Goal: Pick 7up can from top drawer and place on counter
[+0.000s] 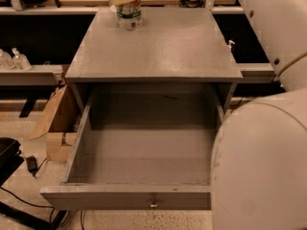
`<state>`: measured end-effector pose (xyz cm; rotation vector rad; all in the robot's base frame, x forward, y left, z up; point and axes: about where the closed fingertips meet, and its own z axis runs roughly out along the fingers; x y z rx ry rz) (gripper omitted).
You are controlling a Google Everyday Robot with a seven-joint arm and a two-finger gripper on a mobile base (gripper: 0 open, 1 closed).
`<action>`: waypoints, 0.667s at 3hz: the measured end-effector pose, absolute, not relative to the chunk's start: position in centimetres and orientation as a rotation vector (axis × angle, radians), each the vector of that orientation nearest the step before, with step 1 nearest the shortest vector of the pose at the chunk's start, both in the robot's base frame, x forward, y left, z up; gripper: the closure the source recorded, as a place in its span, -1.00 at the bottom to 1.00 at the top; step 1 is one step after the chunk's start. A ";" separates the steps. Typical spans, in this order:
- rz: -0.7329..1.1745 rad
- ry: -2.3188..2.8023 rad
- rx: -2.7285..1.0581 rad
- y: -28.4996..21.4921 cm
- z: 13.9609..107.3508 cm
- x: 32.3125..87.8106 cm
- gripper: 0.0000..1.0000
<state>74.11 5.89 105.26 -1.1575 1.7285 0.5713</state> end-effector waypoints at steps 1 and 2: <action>0.511 1.712 -1.071 3.9 103.7 77.9 1.00; 0.449 1.771 -1.005 0.4 97.5 80.6 1.00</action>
Offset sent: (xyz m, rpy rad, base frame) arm 0.0803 -0.0907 -0.1308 -0.0165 -0.0263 -0.2458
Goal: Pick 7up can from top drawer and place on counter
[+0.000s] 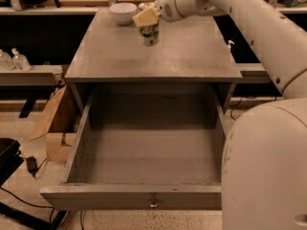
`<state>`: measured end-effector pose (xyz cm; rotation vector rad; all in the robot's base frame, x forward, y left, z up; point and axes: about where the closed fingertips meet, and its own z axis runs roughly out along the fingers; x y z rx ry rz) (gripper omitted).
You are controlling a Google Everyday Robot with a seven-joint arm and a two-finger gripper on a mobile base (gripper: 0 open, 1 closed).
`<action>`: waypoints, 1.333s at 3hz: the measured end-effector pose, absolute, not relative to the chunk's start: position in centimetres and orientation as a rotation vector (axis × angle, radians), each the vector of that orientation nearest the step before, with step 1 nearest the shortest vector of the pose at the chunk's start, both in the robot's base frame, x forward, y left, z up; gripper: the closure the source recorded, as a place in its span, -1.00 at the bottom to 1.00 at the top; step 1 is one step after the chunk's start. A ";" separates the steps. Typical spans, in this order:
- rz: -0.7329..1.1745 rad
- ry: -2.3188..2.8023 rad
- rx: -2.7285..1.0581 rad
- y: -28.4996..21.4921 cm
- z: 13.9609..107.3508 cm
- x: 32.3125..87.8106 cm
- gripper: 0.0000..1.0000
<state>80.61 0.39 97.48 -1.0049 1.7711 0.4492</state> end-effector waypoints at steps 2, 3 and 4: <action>0.444 1.839 -0.986 -1.5 91.8 80.7 0.33; 0.448 1.841 -0.989 -1.3 91.5 80.7 -0.16; 0.452 1.842 -0.992 -1.0 91.3 80.8 -0.60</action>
Offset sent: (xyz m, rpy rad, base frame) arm 0.0021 -0.0192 -0.0388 -0.0132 0.0316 -0.0301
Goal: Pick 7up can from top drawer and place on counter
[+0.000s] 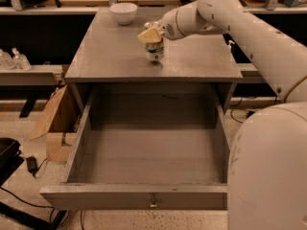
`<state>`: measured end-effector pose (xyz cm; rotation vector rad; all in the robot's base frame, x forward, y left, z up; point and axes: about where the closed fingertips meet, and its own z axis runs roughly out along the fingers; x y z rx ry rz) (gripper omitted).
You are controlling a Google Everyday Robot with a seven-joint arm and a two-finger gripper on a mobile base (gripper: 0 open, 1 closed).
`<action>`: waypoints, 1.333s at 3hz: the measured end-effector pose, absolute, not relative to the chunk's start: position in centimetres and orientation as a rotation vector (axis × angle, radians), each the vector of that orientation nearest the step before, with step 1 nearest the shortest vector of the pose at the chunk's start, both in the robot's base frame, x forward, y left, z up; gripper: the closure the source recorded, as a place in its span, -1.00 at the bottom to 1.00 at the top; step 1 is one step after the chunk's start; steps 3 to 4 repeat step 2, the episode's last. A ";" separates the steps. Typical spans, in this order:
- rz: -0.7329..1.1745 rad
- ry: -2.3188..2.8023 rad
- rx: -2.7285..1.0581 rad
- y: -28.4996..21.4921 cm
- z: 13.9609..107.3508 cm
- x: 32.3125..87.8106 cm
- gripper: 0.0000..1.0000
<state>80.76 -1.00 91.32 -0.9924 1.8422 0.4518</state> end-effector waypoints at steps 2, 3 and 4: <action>0.457 1.843 -0.996 -0.7 91.1 80.8 -1.00; 0.457 1.843 -0.996 -0.7 91.1 80.8 -1.00; 0.457 1.843 -0.996 -0.7 91.1 80.8 -1.00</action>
Offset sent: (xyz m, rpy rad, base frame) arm 0.0001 0.0023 -0.0018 0.0001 0.0026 0.0031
